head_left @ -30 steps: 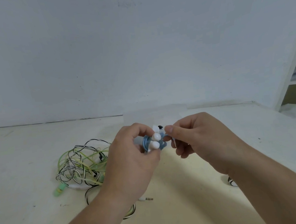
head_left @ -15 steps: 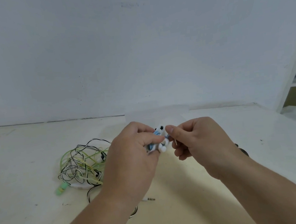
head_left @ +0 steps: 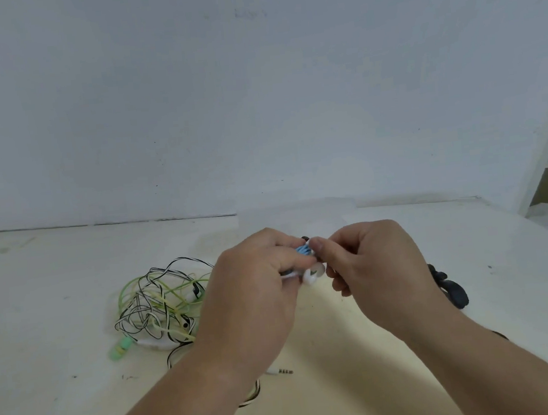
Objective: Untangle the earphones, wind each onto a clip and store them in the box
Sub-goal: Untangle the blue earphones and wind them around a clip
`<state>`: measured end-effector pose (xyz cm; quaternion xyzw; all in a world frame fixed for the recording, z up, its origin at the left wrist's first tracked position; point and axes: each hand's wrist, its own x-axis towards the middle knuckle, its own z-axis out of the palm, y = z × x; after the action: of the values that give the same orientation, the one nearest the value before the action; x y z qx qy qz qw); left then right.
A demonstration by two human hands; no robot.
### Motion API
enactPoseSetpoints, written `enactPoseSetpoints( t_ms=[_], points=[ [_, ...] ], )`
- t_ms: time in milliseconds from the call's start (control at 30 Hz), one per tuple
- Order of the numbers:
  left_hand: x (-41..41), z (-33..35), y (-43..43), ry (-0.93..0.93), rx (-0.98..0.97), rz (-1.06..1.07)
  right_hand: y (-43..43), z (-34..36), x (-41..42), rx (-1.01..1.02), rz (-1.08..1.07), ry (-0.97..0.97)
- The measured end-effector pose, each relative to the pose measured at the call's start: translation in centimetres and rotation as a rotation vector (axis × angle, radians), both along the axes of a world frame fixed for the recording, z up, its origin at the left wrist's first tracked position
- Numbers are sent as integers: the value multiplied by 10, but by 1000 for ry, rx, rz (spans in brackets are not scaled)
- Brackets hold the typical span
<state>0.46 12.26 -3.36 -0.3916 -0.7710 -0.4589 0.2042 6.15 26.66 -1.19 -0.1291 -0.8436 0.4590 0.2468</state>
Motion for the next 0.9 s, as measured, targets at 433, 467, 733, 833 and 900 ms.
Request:
enactPoseSetpoints(
  t_ms=[433,467,733,833,900],
  points=[
    [4,-1,4,-34,89,240,-9,-1,6,357,165,35],
    [5,0,4,-42,88,236,-9,-2,6,335,157,57],
    [5,1,4,-35,82,196,-12,5,12,240,87,171],
    [5,-1,6,-10,49,154,-15,6,14,345,107,165],
    [4,-3,6,1,47,152,-16,7,16,389,125,161]
  ],
)
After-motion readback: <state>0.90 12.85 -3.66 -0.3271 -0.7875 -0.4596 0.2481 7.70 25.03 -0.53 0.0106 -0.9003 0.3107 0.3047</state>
